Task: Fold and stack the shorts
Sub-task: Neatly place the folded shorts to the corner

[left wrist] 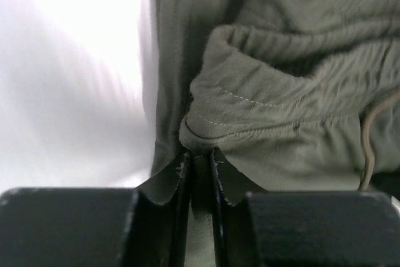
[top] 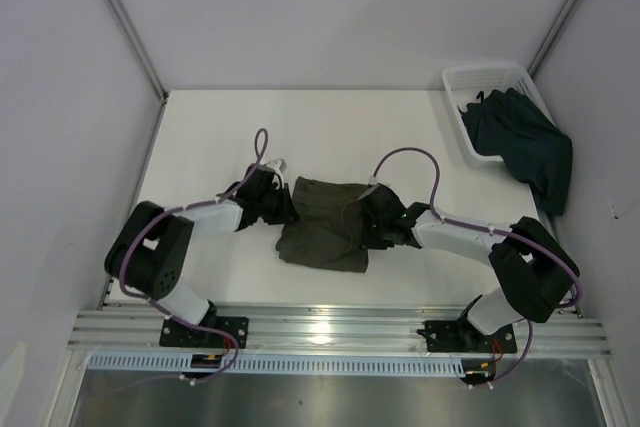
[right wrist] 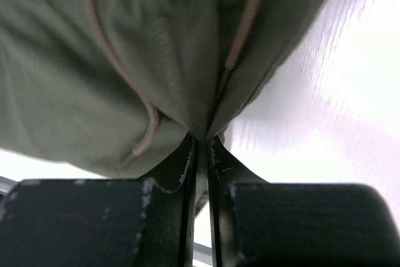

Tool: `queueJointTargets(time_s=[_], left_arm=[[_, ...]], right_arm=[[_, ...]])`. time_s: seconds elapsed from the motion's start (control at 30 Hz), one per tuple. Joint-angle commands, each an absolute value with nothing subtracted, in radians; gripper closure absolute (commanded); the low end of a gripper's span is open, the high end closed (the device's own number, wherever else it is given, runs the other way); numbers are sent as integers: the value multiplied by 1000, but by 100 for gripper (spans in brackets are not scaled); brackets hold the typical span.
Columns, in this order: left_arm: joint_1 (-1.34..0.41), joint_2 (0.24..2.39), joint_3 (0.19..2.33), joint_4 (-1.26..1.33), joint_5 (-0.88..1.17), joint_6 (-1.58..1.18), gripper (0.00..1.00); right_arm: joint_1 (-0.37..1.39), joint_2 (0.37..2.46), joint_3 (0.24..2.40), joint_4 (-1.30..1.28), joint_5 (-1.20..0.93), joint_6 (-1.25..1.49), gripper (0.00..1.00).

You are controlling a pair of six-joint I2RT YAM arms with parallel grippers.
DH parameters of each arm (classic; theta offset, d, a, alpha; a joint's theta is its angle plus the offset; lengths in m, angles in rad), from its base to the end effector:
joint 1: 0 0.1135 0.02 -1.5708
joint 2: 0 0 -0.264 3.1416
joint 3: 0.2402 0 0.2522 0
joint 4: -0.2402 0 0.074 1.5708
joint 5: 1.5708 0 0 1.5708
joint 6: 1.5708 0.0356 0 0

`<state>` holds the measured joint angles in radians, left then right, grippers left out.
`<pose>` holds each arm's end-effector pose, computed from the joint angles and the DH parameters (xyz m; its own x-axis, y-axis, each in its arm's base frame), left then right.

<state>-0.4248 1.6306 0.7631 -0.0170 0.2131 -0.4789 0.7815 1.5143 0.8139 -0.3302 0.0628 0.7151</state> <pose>0.2783 -0.1342 0.1448 -0.8674 -0.1019 -0.4870 0.1411 0.8882 -0.4372 0.2056 0.2008 0.1711 -0.9055 0.0234 -0.4236 -0.1143 0.9481 0.2966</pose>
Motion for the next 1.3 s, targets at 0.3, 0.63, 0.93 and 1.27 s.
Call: queueJointTargets(time_s=[0.3,0.63,0.93,1.27], left_arm=[[-469,1138,546,-225,35,-575,12],[-471,971,629,-386,2,-601,9],[-472,816,704,-535,-34,-614,9],[-472,643,827,-709,-101,-635,9]], right_arm=[[734,1290,738,-376,9,703,31],[709,1486,851,-278,-103,623,31],[852,1710,934,-181,-68,699,64],[1117,2084,1407,-233,29,747,68]])
